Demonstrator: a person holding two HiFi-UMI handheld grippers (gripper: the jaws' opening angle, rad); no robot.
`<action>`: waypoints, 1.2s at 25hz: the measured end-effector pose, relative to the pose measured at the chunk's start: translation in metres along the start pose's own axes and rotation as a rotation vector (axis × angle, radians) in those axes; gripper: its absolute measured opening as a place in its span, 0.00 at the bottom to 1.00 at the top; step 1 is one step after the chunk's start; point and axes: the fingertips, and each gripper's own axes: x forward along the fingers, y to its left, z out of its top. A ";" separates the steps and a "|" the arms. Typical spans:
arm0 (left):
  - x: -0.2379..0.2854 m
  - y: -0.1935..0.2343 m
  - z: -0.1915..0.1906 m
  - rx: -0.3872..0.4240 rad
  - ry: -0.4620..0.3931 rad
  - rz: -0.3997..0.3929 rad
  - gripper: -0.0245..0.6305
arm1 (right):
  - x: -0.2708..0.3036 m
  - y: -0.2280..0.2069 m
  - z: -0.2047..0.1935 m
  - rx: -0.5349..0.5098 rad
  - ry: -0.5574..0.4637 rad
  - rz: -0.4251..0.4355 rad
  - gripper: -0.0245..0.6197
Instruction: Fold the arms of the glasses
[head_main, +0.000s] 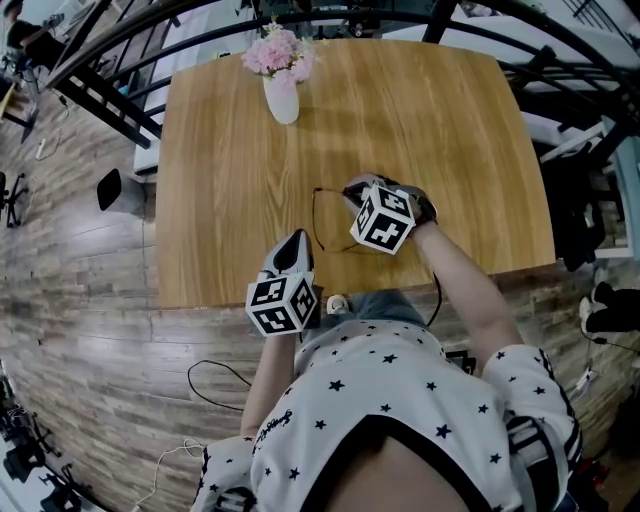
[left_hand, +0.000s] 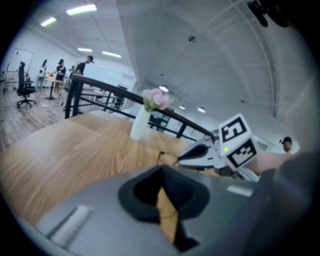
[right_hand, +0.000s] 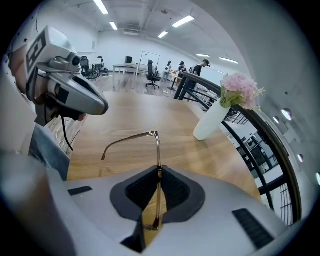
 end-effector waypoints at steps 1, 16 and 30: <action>-0.002 -0.001 -0.001 0.003 -0.001 -0.003 0.05 | -0.003 0.001 0.001 0.008 -0.005 -0.010 0.08; -0.023 -0.020 -0.020 0.063 0.015 -0.049 0.06 | -0.052 0.012 0.006 0.124 -0.057 -0.127 0.08; -0.027 -0.032 -0.025 0.186 0.031 -0.051 0.21 | -0.096 0.014 0.016 0.176 -0.117 -0.206 0.08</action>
